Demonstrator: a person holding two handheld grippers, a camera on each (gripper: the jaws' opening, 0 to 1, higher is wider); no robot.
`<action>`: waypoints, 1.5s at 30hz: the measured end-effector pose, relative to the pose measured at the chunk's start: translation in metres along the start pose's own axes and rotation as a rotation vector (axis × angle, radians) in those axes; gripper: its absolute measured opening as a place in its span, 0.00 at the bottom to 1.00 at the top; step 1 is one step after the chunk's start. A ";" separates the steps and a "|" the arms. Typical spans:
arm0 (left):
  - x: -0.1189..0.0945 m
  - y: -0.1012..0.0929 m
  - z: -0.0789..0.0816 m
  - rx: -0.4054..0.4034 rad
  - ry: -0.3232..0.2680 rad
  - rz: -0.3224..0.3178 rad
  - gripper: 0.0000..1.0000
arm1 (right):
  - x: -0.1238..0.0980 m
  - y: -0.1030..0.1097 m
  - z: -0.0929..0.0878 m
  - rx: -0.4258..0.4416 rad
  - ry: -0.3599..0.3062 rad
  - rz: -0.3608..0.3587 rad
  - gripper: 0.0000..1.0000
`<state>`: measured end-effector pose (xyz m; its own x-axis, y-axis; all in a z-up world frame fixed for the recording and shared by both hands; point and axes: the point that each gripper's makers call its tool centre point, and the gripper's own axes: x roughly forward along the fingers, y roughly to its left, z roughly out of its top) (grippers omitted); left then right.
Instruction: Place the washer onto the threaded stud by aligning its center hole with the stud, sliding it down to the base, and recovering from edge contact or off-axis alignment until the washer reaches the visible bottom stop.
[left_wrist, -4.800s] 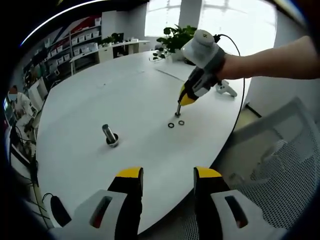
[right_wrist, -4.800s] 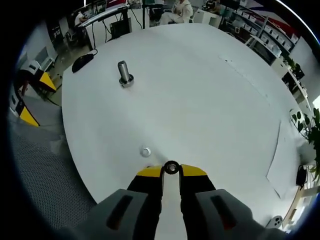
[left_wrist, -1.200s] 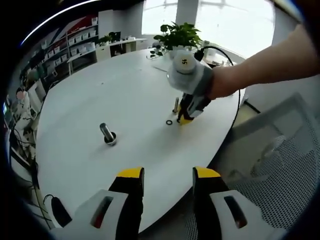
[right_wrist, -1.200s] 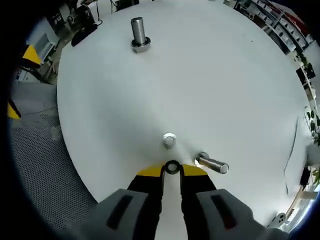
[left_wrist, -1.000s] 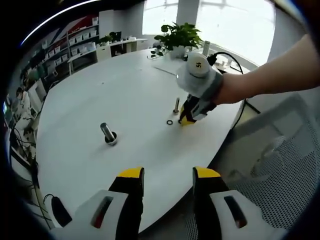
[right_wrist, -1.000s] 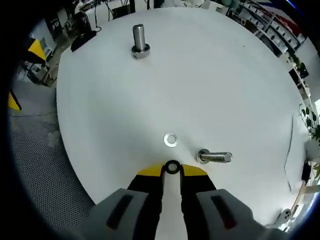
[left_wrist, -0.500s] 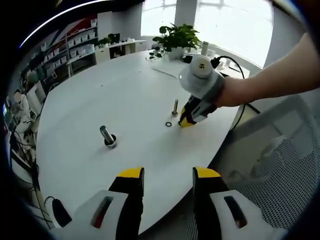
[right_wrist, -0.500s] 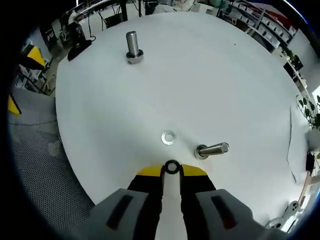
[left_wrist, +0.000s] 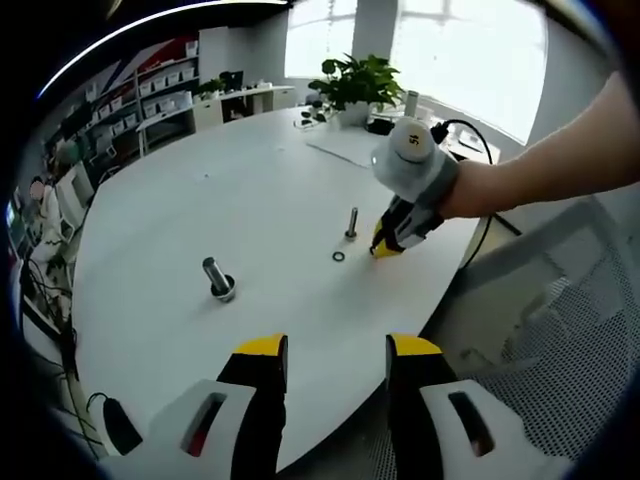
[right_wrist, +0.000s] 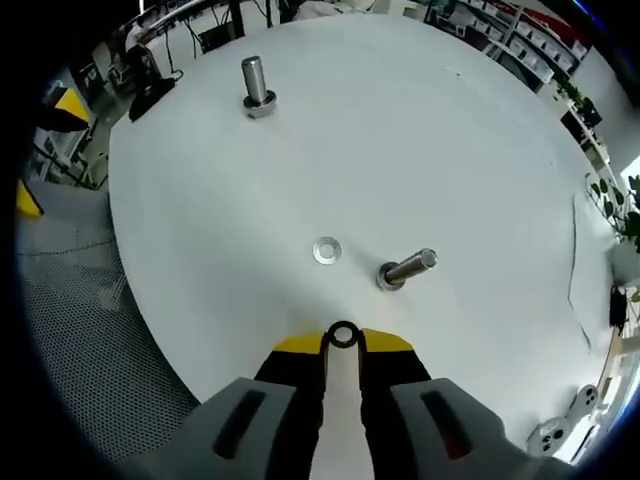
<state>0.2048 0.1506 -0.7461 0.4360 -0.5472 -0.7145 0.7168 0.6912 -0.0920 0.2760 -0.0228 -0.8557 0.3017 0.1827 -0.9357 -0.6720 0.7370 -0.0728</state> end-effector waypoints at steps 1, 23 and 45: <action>0.000 -0.001 0.000 0.003 0.002 -0.002 0.38 | -0.002 0.000 0.003 0.001 -0.009 0.000 0.14; 0.001 -0.004 -0.004 0.026 0.023 -0.008 0.37 | -0.034 -0.021 0.002 0.063 -0.043 -0.014 0.14; 0.003 -0.001 -0.009 0.027 0.044 0.007 0.37 | -0.056 -0.038 0.035 0.042 -0.159 -0.018 0.14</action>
<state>0.2010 0.1526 -0.7541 0.4170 -0.5208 -0.7449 0.7284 0.6817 -0.0689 0.3084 -0.0379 -0.7883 0.4190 0.2678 -0.8676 -0.6378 0.7669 -0.0713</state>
